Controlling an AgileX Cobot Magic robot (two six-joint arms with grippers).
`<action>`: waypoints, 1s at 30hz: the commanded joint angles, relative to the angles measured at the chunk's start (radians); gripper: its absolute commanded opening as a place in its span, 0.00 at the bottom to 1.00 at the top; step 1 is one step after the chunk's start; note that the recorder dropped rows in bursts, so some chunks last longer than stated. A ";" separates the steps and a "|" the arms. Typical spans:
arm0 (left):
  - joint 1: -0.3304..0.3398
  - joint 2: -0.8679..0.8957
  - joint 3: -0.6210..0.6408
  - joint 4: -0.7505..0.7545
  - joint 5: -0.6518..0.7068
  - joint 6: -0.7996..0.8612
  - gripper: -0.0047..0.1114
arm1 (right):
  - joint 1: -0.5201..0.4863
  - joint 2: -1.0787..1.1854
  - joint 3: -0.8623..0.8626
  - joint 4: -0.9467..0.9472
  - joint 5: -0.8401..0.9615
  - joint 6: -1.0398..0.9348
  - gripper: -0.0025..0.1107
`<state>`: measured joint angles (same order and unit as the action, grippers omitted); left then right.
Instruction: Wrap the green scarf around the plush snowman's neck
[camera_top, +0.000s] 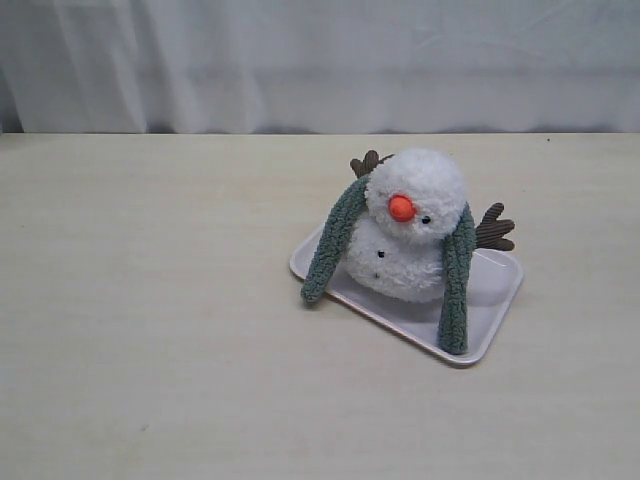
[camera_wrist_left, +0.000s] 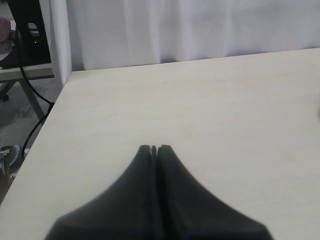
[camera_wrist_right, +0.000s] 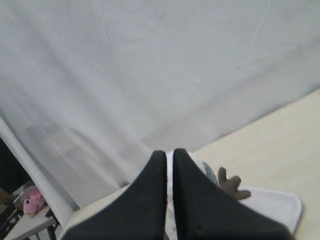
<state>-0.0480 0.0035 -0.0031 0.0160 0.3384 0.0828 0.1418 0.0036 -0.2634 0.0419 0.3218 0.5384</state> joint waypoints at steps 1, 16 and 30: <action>0.003 -0.004 0.003 -0.001 -0.015 -0.005 0.04 | 0.002 -0.004 0.027 -0.066 -0.209 -0.004 0.06; 0.003 -0.004 0.003 -0.001 -0.015 -0.005 0.04 | 0.013 -0.004 0.263 -0.336 -0.373 -0.060 0.06; 0.003 -0.004 0.003 -0.001 -0.015 -0.005 0.04 | 0.013 -0.004 0.263 -0.350 -0.191 -0.171 0.06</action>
<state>-0.0480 0.0035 -0.0031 0.0160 0.3384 0.0828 0.1538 0.0036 -0.0027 -0.2994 0.1142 0.3817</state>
